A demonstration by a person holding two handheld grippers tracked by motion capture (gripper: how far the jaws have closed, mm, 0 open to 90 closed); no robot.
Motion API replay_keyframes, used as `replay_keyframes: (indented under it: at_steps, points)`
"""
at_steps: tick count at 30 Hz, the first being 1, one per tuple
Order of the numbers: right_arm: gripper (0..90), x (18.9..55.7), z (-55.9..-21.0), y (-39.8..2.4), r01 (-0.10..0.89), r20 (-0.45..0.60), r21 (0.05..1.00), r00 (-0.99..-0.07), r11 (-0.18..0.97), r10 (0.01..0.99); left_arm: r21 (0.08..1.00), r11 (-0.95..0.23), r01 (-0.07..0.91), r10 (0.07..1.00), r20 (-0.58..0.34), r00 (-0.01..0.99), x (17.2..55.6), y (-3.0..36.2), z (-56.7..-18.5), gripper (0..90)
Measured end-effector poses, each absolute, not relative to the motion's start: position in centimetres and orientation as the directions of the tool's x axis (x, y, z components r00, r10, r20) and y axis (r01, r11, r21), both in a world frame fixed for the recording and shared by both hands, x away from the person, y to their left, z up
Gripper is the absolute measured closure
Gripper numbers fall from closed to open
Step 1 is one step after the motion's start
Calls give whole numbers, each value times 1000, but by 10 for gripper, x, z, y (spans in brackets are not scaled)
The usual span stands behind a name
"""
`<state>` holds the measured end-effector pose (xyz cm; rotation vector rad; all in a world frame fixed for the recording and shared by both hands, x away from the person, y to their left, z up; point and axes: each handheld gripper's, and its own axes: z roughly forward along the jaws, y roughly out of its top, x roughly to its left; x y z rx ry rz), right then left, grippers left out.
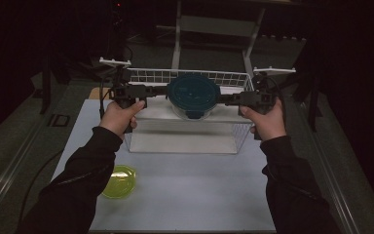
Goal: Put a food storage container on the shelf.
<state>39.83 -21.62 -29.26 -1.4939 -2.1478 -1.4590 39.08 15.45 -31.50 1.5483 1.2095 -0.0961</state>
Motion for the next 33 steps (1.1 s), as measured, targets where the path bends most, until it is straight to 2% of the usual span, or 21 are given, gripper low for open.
replay_keyframes:
  at_steps: [3,6,7,13,18,25,31,33]
  points:
    - [451,387,-290,-213,765,576,642,-527,53,625,710,106,696,655,-577,488,381,153,-313,374]
    - [544,376,-288,-209,748,566,659,-556,71,609,722,85,686,675,-548,493,372,154,-315,374]
    - [602,373,-288,-207,744,559,664,-564,80,608,723,93,685,670,-554,494,369,156,-316,374]
    - [736,356,-289,-198,714,527,693,-597,102,605,749,75,659,665,-530,526,351,160,-321,351]
    - [893,347,-298,-187,700,491,699,-618,145,614,801,21,598,686,-447,574,332,157,-324,294]
    - [899,340,-307,-169,689,470,700,-640,185,608,849,-42,526,688,-357,632,308,150,-334,236]
    - [900,342,-311,-159,695,473,694,-637,189,609,877,-91,471,692,-284,663,291,146,-352,102]
    - [899,343,-313,-158,697,473,692,-635,189,611,882,-109,458,689,-265,675,286,143,-358,10]
